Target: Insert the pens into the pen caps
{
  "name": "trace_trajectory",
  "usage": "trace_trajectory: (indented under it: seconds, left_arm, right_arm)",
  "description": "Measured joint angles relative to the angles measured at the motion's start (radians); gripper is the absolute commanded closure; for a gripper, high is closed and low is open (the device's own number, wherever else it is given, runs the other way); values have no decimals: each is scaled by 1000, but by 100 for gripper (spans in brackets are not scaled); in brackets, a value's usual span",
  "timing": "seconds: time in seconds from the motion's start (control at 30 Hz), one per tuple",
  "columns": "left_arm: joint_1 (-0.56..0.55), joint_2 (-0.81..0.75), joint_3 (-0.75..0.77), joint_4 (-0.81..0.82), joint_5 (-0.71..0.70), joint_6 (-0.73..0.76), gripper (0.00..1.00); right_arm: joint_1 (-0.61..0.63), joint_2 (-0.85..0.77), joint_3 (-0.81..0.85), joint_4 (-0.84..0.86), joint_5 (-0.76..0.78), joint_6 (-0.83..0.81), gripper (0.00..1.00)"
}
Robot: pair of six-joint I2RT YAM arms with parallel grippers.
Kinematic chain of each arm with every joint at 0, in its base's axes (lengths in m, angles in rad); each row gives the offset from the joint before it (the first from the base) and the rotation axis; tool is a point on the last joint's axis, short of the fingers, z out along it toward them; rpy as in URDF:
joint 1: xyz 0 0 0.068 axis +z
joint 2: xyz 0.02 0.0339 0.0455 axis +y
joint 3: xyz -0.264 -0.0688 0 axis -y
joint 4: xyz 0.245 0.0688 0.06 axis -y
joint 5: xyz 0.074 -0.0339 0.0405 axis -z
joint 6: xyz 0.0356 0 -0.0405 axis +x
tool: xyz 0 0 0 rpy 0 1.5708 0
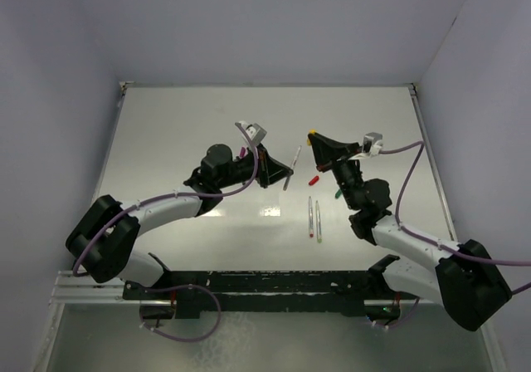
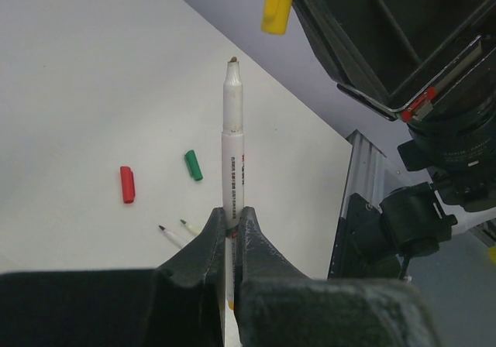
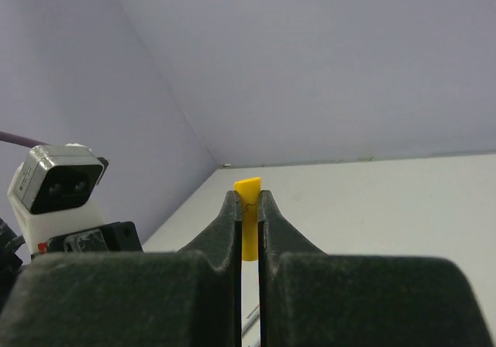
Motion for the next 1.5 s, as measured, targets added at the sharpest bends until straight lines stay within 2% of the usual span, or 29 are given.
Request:
trace_trajectory:
  seconds: [0.33, 0.6, 1.5]
  left_arm:
    - [0, 5, 7, 41, 27, -39, 100]
    - [0, 24, 7, 43, 31, -41, 100]
    - [0, 33, 7, 66, 44, -48, 100]
  right_arm:
    - [0, 101, 0, 126, -24, 39, 100]
    - [0, 114, 0, 172, -27, 54, 100]
    - [0, 146, 0, 204, -43, 68, 100]
